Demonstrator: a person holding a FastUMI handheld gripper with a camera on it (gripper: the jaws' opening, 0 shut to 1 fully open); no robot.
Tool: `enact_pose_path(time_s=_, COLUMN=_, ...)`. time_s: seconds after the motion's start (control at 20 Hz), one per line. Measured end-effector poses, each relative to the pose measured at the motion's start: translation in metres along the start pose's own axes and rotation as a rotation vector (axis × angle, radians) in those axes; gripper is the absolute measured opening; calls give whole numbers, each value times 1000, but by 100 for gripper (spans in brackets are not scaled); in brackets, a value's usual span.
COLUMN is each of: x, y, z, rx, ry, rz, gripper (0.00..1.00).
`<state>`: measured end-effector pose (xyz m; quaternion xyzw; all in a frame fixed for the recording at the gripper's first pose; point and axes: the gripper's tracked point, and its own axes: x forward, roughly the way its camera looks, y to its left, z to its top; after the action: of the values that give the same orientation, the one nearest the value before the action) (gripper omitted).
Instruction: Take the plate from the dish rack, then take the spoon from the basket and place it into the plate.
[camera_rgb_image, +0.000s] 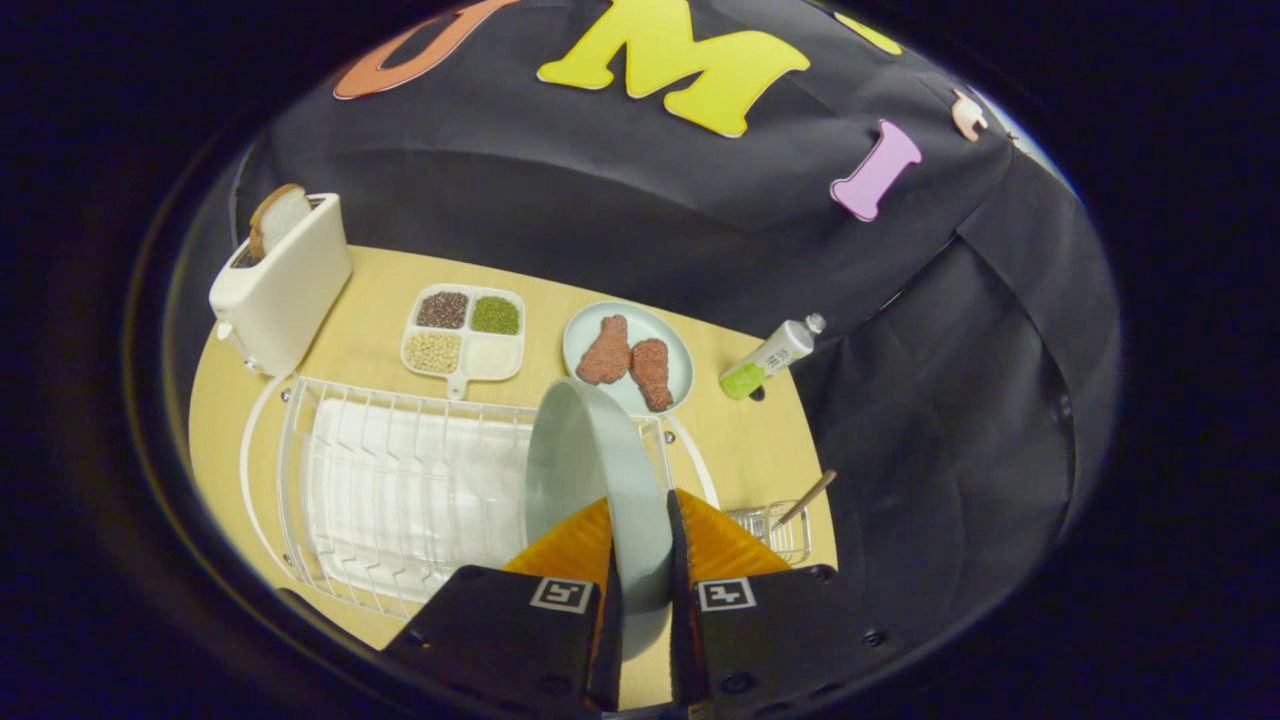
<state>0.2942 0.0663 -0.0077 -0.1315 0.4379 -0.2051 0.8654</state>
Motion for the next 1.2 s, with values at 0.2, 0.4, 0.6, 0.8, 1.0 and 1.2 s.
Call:
enact_pose_path(time_s=0.2, x=-23, y=-19, z=-9, rx=10, ry=-35, rz=32, gripper=24)
enact_pose_path(time_s=0.4, x=-48, y=-46, z=-34, rx=64, ry=-71, rz=117, gripper=25)
enact_pose_path(time_s=0.6, x=-70, y=-60, z=-85, rx=130, ry=-77, rz=289, gripper=24)
enact_pose_path(time_s=0.8, x=-75, y=-71, z=-149, rx=205, ry=-68, rz=434, gripper=24)
enact_pose_path(time_s=1.0, x=-62, y=-57, z=-215, rx=273, ry=19, rz=623, gripper=24)
enact_pose_path(time_s=1.2, x=-20, y=-38, z=-262, rx=348, ry=94, rz=689, gripper=24)
